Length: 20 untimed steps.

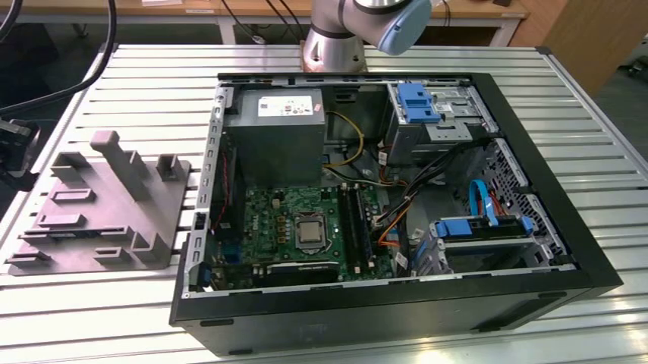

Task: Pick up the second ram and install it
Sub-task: 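Pick up the second ram and move it above second insertion slot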

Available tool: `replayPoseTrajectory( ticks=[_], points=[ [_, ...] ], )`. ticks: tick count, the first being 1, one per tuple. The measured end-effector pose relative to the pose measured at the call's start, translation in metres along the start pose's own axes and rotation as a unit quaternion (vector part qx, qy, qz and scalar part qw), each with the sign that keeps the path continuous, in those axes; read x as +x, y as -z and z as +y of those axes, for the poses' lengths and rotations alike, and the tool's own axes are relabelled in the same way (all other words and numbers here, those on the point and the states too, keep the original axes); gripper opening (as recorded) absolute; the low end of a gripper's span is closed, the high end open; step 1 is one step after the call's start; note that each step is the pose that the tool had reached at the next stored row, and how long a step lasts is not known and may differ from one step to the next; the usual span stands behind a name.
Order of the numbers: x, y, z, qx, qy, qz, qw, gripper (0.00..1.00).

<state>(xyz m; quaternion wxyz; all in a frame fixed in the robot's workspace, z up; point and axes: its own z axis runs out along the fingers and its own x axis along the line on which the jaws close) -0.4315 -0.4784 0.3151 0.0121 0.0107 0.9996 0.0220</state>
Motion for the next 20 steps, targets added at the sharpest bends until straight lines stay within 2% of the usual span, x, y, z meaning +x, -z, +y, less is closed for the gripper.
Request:
replayPoseTrajectory(
  ticks=[3, 5, 8, 10, 15, 20],
  points=[
    [0.0000, -0.0005, 0.0000, -0.0006, 0.027, 0.0012, 0.9996, 0.10],
    [0.0000, -0.0009, 0.0000, -0.0011, 0.045, 0.0020, 0.9990, 0.10],
    [0.0000, -0.0015, -0.0001, -0.0017, 0.072, 0.0032, 0.9974, 0.10],
    [0.0000, -0.0020, -0.0001, -0.0022, 0.091, 0.0040, 0.9958, 0.10],
    [0.0001, -0.0033, -0.0001, -0.0032, 0.136, 0.0060, 0.9907, 0.10],
    [0.0001, -0.0048, -0.0002, -0.0043, 0.181, 0.0081, 0.9835, 0.10]
  ],
)
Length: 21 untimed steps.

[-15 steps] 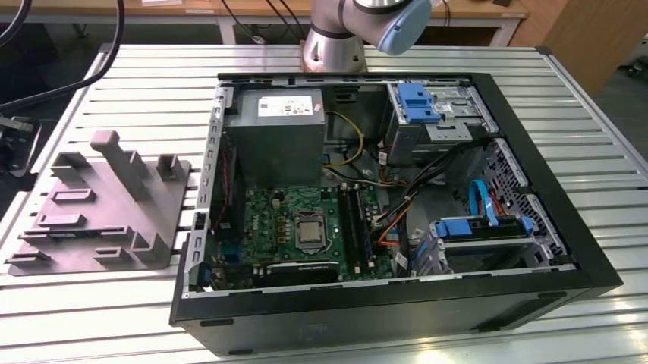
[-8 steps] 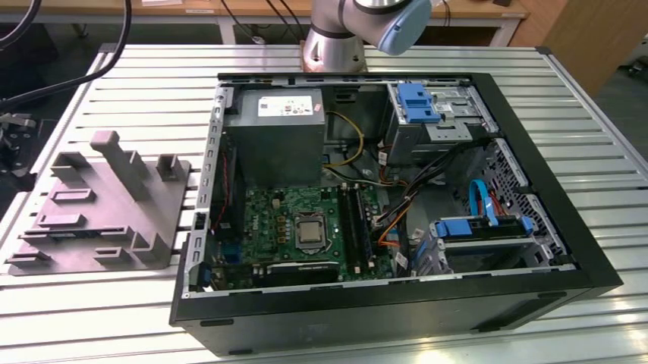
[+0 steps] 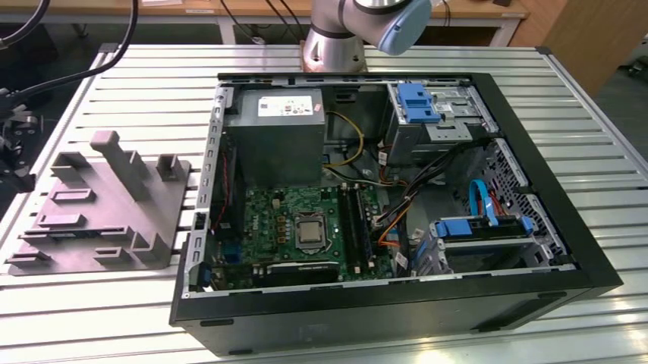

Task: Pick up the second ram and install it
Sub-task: 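Pick up the second ram and move it above second insertion slot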

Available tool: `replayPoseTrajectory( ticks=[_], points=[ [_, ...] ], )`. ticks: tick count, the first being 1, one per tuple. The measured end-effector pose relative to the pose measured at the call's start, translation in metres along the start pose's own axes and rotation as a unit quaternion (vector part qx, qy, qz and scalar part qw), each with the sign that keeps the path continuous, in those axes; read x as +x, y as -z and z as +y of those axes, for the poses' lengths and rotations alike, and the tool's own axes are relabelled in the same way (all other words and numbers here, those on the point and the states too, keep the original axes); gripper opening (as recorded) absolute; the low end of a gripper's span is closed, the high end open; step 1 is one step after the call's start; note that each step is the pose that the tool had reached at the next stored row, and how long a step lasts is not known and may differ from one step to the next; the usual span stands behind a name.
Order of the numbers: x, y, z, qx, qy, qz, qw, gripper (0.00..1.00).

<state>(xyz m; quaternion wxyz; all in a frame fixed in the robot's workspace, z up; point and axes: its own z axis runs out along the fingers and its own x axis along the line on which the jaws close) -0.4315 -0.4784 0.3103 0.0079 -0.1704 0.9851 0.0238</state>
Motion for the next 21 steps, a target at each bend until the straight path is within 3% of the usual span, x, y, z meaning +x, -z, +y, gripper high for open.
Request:
replayPoseTrajectory(
  ticks=[6, 11, 16, 21],
  points=[
    [0.0000, -0.0015, -0.0001, -0.0013, 0.054, 0.0024, 0.9985, 0.10],
    [0.0001, -0.0027, -0.0001, -0.0024, 0.100, 0.0044, 0.9950, 0.10],
    [0.0001, -0.0036, -0.0002, -0.0035, 0.145, 0.0064, 0.9893, 0.10],
    [0.0001, -0.0044, -0.0002, -0.0045, 0.190, 0.0084, 0.9817, 0.10]
  ],
)
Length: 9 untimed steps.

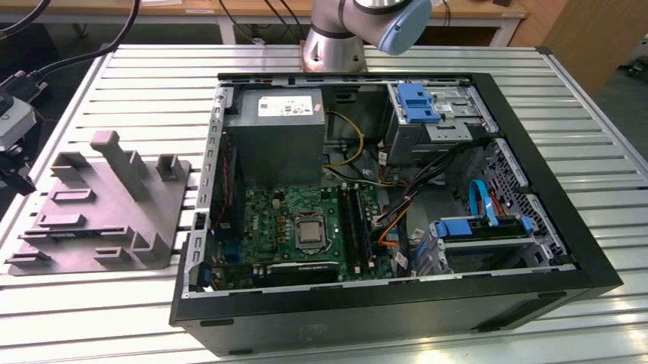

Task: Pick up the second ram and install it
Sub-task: 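Pick up the second ram and move it above second insertion slot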

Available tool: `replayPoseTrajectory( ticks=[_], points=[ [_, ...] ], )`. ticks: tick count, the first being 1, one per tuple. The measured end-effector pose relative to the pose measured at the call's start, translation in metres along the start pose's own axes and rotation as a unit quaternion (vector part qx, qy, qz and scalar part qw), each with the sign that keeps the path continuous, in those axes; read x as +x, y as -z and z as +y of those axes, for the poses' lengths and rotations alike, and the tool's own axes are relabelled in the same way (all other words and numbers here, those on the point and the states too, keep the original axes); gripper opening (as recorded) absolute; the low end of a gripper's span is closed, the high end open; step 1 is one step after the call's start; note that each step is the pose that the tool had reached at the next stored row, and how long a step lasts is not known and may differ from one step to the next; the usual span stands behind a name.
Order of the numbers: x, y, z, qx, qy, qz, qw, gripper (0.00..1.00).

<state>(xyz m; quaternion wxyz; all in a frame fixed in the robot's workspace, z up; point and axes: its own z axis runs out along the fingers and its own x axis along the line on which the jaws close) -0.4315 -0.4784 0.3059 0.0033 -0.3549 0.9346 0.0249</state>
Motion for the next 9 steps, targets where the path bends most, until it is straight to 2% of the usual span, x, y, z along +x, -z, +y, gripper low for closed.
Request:
replayPoseTrajectory(
  ticks=[5, 9],
  points=[
    [0.0000, -0.0007, 0.0000, -0.0011, 0.045, 0.0020, 0.9990, 0.10],
    [0.0000, -0.0013, 0.0000, -0.0019, 0.082, 0.0036, 0.9967, 0.10]
  ],
)
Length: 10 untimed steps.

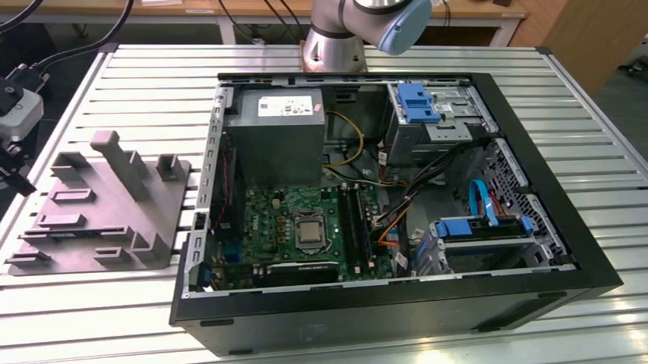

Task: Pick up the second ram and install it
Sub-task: 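Pick up the second ram and move it above second insertion slot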

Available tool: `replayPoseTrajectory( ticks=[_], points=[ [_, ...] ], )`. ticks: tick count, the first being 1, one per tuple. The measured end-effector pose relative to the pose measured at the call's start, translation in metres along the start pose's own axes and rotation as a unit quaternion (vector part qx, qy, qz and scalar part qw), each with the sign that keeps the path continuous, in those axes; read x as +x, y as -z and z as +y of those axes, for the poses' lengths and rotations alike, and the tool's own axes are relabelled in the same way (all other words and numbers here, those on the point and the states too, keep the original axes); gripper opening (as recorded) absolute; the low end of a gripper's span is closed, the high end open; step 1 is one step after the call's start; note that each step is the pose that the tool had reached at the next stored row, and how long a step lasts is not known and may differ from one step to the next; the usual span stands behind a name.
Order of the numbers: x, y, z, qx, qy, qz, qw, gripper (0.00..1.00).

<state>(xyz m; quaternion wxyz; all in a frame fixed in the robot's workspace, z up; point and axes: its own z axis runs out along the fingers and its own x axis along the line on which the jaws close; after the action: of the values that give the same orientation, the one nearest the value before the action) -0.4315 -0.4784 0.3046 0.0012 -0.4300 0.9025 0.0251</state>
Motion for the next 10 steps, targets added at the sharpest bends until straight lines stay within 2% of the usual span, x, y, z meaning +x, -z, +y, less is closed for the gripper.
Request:
replayPoseTrajectory(
  ticks=[3, 5, 10],
  points=[
    [0.0000, -0.0004, 0.0000, -0.0007, 0.027, 0.0012, 0.9996, 0.10],
    [0.0000, -0.0007, -0.0001, -0.0011, 0.046, 0.0020, 0.9990, 0.10],
    [0.0000, -0.0015, -0.0001, -0.0022, 0.091, 0.0040, 0.9959, 0.10]
  ],
)
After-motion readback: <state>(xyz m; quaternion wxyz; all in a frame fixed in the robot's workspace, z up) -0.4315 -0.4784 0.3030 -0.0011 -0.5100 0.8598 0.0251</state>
